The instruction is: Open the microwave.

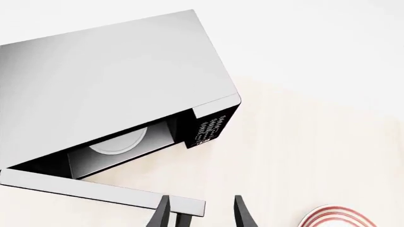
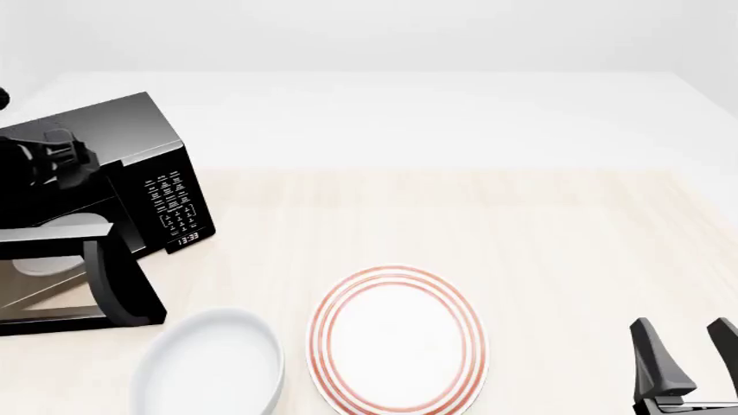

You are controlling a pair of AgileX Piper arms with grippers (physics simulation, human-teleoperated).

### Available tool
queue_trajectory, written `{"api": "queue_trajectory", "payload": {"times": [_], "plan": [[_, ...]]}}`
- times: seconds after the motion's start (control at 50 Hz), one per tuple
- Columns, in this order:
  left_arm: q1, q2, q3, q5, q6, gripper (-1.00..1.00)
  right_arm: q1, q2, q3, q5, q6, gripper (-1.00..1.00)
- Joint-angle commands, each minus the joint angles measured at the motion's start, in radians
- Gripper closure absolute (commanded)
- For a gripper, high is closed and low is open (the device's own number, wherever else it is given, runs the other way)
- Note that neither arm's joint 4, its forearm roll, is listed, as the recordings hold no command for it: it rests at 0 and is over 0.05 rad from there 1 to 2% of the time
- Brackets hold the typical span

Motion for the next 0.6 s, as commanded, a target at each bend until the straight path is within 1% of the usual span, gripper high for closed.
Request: {"api": "queue_trajectory", "payload": {"times": [0.02, 0.12, 0.28, 0.32, 0.6], "plan": [[-0.006, 0.045, -0.017, -0.013, -0.002, -1.0, 0.0, 0.0, 0.0, 0.0, 0.0, -1.0], [-0.009, 0.067, -0.027, -0.015, -0.003, -1.0, 0.0, 0.0, 0.0, 0.0, 0.0, -1.0], [-0.013, 0.086, -0.014, -0.032, -0.012, -1.0, 0.0, 0.0, 0.0, 0.0, 0.0, -1.0], [-0.02, 0.095, -0.014, -0.027, -0.001, -1.0, 0.0, 0.0, 0.0, 0.0, 0.0, -1.0], [-0.008, 0.105, 0.007, -0.036, -0.002, -1.0, 0.0, 0.0, 0.0, 0.0, 0.0, -1.0]]}}
